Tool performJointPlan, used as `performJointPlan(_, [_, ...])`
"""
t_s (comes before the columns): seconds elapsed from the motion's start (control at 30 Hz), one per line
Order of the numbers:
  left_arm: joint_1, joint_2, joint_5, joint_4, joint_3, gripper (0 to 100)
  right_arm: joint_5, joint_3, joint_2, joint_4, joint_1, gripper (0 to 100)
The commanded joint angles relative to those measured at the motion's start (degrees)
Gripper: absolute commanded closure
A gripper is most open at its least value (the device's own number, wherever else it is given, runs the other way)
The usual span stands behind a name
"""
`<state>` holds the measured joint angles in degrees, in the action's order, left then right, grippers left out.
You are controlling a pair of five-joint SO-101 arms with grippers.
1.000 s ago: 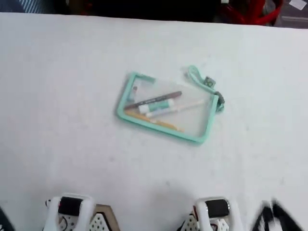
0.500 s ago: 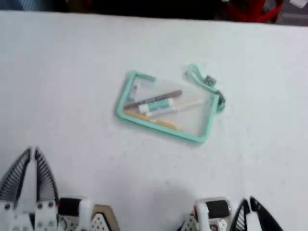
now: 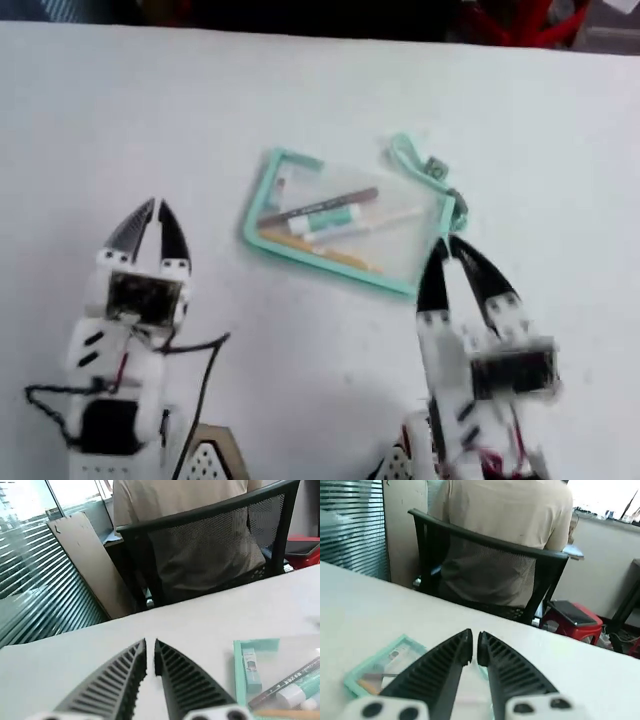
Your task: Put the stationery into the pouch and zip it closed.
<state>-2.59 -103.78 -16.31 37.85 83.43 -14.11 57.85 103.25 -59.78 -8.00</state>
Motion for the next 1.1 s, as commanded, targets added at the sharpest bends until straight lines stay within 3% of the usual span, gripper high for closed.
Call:
performJointPlan(0.0, [-0.4,-0.8,0.4,-13.2,11.4,95,-0.1,15.8,0.0,14.9,-0.2,96.4])
performJointPlan(0.03, [-0.2,-0.8,0.4,-15.8,13.9,95,-0.1,19.6,0.0,18.9,-0.2,96.4])
performJointPlan(0.2, [0.0,0.0,0.4,-13.6,13.6,95,-0.1,35.3,0.0,37.4,-0.2,96.4])
performJointPlan(0.3, [-0.2,0.0,0.1,-10.8,13.6,95,0.4,39.0,-0.1,40.9,0.0,96.4])
performJointPlan(0.5, [-0.2,0.0,0.0,1.6,13.6,95,0.4,39.0,-0.1,29.2,0.1,96.4])
performJointPlan(0.8, [-0.5,-0.3,0.0,32.9,13.6,95,0.3,39.0,-0.2,-5.3,0.1,96.7])
performJointPlan(0.87, [-0.5,-0.3,0.0,35.4,13.6,95,0.1,39.0,-0.2,-13.3,0.1,96.7])
performJointPlan(1.07, [-6.5,-0.3,0.0,35.4,13.6,95,0.3,39.0,-0.2,-13.0,5.0,96.7])
